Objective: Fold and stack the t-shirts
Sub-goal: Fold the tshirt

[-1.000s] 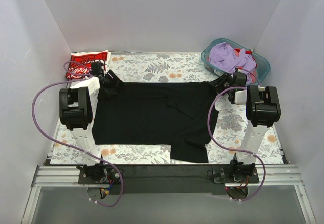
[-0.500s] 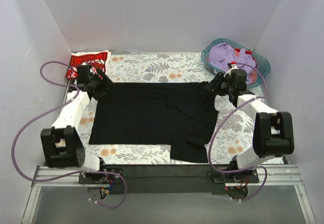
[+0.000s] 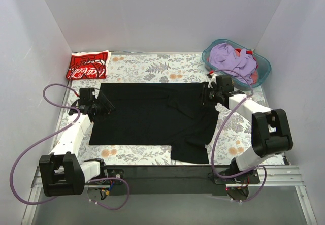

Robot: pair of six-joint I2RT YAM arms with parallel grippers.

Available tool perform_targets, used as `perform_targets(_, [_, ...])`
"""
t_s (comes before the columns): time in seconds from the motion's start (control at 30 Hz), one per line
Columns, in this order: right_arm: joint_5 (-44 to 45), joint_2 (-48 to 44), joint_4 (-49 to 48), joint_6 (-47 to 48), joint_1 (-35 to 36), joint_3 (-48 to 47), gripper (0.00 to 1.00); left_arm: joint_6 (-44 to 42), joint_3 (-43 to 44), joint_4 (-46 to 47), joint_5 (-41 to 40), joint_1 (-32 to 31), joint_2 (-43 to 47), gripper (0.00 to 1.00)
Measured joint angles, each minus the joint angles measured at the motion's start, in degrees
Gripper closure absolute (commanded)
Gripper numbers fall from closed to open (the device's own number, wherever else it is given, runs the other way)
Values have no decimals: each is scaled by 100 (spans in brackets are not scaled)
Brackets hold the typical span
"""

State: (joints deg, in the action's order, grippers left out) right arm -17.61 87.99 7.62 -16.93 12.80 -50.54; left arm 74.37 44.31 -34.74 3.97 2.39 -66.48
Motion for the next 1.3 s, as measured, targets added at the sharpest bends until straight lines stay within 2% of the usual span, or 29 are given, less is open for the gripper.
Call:
perform_targets(0.4, [-175,2085,-219,-72,223,-1493,60,2,-39,-46,7,0,37,31])
perform_targets(0.67, [-70,2892,-330,-26,48,-2505,59,103,210,103,4,0,-699,31])
perform_targets(0.87, [74,3386,-243,85,-118,-3300,57,149,833,304,9,0,-1596,31])
perform_targets(1.07, [262,3001,146,236,-155,-3132,56,197,1019,297,-13,0,-1700,32])
perform_targets(1.3, [741,868,994,372,-153,-1801,53,446,728,-339,-455,-2,-960,33])
